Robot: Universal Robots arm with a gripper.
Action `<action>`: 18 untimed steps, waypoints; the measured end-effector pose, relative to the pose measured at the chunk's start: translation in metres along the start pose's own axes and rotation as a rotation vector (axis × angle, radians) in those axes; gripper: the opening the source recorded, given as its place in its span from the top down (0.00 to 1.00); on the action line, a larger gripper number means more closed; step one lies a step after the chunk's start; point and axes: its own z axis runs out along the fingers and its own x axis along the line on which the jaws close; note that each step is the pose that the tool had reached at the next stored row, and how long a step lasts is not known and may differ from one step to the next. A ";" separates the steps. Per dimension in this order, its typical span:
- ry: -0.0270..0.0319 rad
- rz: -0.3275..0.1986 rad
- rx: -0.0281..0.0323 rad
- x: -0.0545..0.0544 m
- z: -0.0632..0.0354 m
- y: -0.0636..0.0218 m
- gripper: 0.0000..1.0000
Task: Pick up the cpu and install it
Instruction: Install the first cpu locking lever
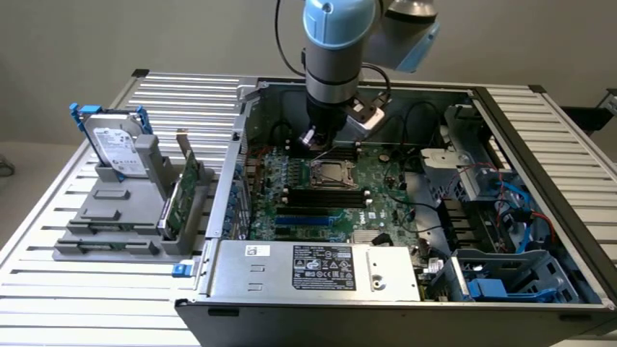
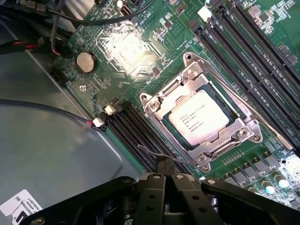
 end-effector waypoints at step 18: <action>0.0192 -0.082 -0.0128 0.001 0.0007 0.0010 0.89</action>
